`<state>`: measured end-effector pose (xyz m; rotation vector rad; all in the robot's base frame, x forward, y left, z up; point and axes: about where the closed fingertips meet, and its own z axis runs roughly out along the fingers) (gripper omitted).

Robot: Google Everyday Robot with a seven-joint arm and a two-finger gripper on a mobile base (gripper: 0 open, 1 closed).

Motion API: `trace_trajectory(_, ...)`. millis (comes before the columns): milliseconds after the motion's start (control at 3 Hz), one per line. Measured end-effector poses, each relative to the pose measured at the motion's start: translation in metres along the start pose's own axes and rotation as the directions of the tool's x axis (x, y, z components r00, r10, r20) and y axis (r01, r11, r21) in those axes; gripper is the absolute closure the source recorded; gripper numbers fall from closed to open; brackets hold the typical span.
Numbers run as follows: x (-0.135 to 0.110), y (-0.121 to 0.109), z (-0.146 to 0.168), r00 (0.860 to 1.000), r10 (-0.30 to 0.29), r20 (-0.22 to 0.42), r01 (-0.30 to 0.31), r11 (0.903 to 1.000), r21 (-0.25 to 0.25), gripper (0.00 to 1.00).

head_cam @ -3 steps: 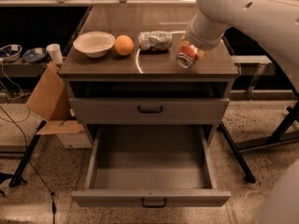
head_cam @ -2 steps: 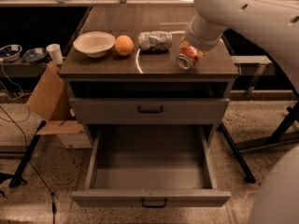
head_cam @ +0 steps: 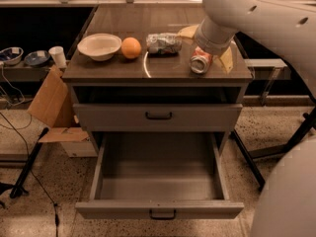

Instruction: Pick coke can from middle drawer and place on counter

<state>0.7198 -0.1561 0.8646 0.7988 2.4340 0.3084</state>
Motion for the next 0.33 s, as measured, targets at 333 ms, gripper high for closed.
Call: trace_trajectory(333,0.0000,0.0000,0.0000,1.000,0.000,0.000,0.000,1.0000,0.000,0.00)
